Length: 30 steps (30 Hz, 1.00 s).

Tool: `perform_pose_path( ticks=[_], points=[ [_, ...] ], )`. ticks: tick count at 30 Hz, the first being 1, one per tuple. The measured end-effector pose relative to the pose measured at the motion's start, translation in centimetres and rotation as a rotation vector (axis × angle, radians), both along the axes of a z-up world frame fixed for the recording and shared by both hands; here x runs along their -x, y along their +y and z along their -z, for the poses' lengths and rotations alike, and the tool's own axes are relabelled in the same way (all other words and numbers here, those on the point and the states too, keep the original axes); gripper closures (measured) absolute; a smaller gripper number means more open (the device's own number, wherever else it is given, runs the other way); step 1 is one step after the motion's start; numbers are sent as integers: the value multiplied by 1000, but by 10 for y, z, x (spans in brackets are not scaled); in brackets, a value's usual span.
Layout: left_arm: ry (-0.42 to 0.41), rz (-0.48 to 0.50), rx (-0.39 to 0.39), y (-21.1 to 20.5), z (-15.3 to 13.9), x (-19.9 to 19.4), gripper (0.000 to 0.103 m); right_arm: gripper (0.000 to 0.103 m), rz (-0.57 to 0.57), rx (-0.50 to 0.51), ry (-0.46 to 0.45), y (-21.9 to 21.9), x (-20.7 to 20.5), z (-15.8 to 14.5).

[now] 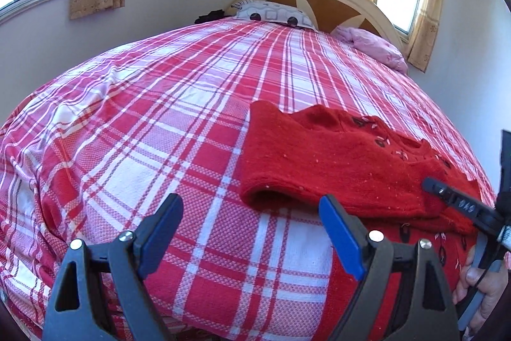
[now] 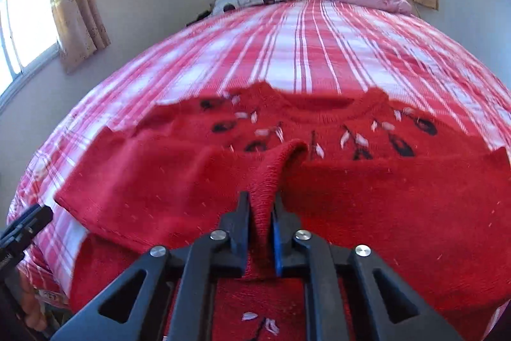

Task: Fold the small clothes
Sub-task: 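Grasp the folded side edge of the sweater with the right gripper and lift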

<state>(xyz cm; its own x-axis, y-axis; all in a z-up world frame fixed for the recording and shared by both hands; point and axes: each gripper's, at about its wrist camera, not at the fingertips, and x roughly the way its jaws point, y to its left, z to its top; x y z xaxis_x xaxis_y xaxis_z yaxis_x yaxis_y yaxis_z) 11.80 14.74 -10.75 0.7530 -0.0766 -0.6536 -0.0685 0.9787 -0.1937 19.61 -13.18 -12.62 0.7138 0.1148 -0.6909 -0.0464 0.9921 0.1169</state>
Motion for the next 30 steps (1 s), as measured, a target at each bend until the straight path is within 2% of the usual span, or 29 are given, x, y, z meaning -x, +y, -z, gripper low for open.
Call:
perform_pose_path(
  ticks=[8,14,20,23,26,30],
  points=[
    [-14,-15,10,1,-8,1,13,93,-51,-37,-168,-3,-2,-86],
    [-12,-2,-12,-7,-8,-1,13,93,-11,-41,-251,-37,17,-122],
    [-5,24,-20,-19,-5,-4,13,93,92,-71,-296,-98,58,-124],
    [13,42,-14,-29,0,-6,13,93,143,-116,-234,-122,60,-99],
    [19,87,-24,-45,2,-5,13,93,145,-141,-181,-122,53,-80],
    [36,174,-13,-71,6,-1,13,93,102,-144,-232,-107,51,-96]
  ],
)
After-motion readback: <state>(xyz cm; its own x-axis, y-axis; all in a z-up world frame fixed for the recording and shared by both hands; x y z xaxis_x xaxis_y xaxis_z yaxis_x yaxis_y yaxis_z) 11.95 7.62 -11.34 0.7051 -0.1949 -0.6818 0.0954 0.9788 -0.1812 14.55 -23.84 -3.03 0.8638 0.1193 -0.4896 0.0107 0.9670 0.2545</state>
